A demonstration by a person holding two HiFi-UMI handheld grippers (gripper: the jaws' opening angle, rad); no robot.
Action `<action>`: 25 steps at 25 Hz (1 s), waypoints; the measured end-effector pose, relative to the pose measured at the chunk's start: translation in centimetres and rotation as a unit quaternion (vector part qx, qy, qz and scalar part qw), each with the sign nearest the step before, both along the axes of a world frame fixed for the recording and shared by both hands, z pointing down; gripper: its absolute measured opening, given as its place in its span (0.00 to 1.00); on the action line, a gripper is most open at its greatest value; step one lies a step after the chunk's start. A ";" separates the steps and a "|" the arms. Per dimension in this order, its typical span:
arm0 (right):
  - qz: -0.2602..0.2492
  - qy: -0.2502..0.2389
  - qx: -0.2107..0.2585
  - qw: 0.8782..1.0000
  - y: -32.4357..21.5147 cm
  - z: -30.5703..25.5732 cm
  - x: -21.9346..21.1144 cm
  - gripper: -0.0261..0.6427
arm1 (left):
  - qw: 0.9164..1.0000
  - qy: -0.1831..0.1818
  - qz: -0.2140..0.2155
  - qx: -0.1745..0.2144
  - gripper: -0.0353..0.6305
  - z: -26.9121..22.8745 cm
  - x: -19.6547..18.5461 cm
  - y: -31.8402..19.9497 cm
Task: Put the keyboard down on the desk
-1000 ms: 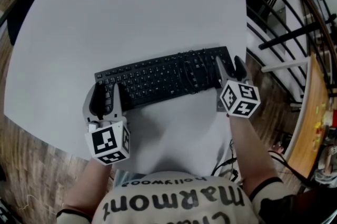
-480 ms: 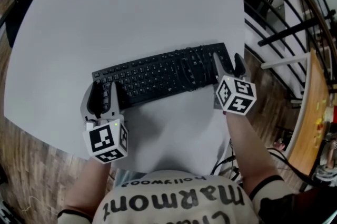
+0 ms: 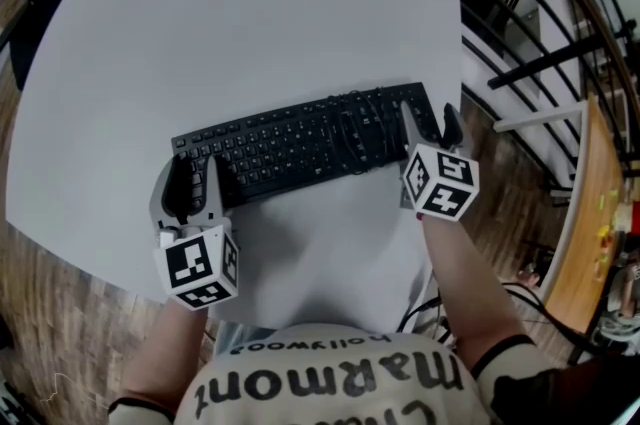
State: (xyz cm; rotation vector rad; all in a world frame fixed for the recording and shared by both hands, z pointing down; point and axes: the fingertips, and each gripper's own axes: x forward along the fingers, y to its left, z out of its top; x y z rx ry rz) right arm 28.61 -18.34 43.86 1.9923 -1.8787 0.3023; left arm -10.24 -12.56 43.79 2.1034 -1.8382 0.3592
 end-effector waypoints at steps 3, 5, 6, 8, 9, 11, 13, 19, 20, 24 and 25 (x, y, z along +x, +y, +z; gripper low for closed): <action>0.004 0.002 0.000 1.000 0.1 0.0 0.0 0.55 | 1.000 -0.001 0.000 -0.002 0.33 0.0 0.0 0.1; 0.009 0.004 -0.001 1.000 0.2 0.0 0.1 0.55 | 1.000 -0.002 0.001 -0.003 0.33 0.1 0.0 0.1; 0.013 0.005 -0.002 1.000 0.2 0.0 0.1 0.56 | 1.000 -0.003 0.001 -0.003 0.33 0.1 0.0 0.0; 0.018 0.006 -0.002 1.000 0.2 0.1 0.1 0.56 | 1.000 -0.004 0.001 -0.005 0.33 0.2 0.0 0.0; 0.019 0.006 -0.002 1.000 0.3 0.1 0.2 0.56 | 1.000 -0.004 0.001 -0.006 0.33 0.3 0.0 0.0; 0.020 0.006 -0.003 1.000 0.3 0.1 0.2 0.56 | 1.000 -0.005 0.001 -0.008 0.33 0.3 0.0 0.0; 0.020 0.006 -0.003 1.000 0.4 0.1 0.2 0.56 | 1.000 -0.005 0.002 -0.008 0.33 0.3 0.0 0.0; 0.021 0.017 -0.001 1.000 0.4 -0.2 0.2 0.56 | 1.000 -0.006 0.003 -0.008 0.33 0.2 0.1 -0.1; 0.022 0.018 -0.001 1.000 0.4 -0.2 0.2 0.56 | 1.000 -0.006 0.003 -0.009 0.33 0.2 0.1 -0.1; 0.029 0.040 -0.004 0.999 0.6 -0.2 0.0 0.56 | 1.000 -0.015 0.014 -0.019 0.33 0.6 0.2 -0.1; 0.030 0.056 -0.007 0.998 0.8 -0.3 -0.1 0.56 | 0.999 -0.020 0.021 -0.024 0.33 0.7 0.2 -0.1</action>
